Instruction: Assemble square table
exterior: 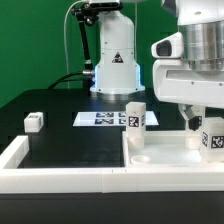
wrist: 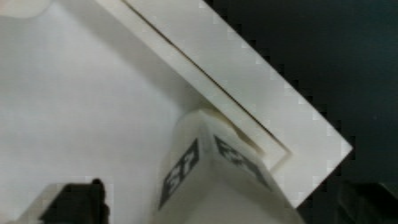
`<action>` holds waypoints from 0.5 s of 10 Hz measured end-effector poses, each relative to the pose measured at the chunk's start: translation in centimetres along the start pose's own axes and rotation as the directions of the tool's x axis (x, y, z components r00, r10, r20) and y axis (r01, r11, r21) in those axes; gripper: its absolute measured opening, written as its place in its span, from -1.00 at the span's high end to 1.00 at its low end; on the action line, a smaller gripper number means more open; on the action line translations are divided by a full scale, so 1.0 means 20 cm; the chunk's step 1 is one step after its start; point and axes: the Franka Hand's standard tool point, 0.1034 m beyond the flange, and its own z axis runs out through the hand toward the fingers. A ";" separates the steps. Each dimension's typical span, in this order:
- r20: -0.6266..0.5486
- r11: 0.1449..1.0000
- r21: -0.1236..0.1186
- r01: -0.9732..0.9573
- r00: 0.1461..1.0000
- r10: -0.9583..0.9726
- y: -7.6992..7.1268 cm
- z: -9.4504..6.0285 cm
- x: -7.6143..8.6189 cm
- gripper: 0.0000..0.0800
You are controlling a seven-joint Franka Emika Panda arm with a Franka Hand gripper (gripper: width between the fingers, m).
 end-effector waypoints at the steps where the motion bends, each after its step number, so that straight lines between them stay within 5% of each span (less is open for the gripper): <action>1: 0.001 0.997 0.000 0.081 0.997 -0.081 0.00 0.00 0.00 -0.62; 5: -0.011 0.924 -0.004 0.383 0.924 -0.383 -0.02 0.00 0.00 -0.62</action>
Offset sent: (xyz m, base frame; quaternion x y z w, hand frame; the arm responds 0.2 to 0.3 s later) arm -0.0056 0.0020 0.0057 -0.0056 0.0142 -0.1991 0.9799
